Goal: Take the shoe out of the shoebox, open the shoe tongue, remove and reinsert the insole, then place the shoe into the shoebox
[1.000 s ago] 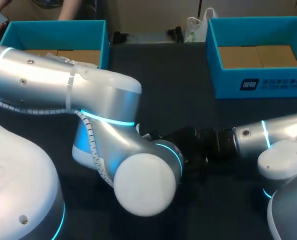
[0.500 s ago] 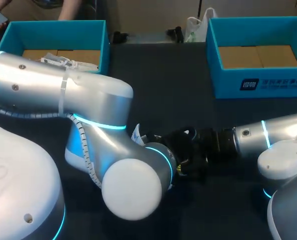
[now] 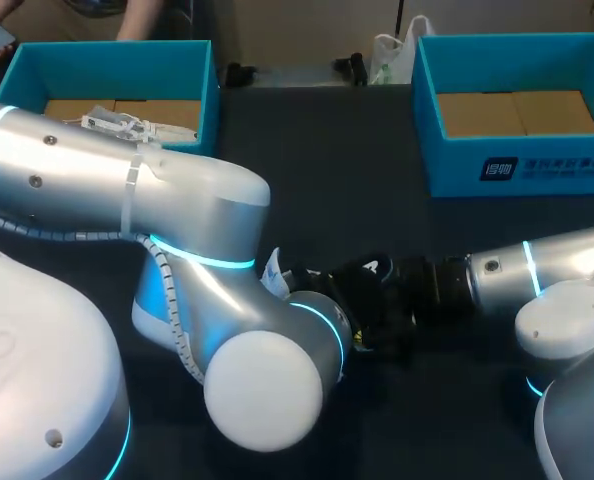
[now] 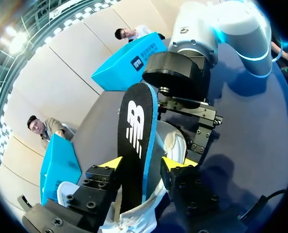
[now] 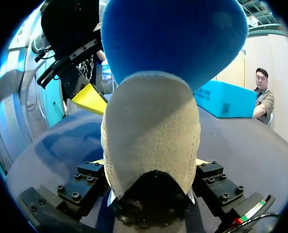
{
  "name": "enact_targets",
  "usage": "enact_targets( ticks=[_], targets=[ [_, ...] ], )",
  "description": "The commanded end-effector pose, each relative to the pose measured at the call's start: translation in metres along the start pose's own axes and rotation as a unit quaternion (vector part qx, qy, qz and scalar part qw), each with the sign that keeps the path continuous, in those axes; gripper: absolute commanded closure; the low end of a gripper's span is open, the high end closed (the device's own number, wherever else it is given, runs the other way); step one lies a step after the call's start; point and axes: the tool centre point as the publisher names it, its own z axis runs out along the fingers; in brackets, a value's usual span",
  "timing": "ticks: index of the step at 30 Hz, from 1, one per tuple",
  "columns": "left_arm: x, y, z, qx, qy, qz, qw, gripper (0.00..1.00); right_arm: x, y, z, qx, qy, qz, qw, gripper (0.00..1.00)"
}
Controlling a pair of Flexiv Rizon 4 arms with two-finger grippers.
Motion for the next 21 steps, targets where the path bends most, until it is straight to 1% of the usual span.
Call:
enact_targets(
  ticks=[1, 7, 15, 21],
  targets=[
    [0.005, 0.001, 0.005, 0.001, -0.005, 0.003, 1.000, 0.50, 0.001, 0.002, 0.001, 0.002, -0.001, 0.000, 1.000, 1.00],
    [0.004, 0.001, 0.008, 0.002, -0.014, 0.005, 1.000, 0.47, 0.001, 0.002, 0.001, 0.002, -0.001, 0.000, 1.000, 1.00],
    [-0.002, 0.002, 0.010, 0.010, -0.017, 0.003, 1.000, 0.47, 0.001, 0.002, 0.001, 0.002, -0.001, 0.000, 1.000, 1.00],
    [-0.006, 0.002, 0.009, 0.015, -0.018, 0.007, 1.000, 0.49, 0.001, 0.002, 0.001, 0.002, -0.001, 0.000, 1.000, 1.00]
  ],
)
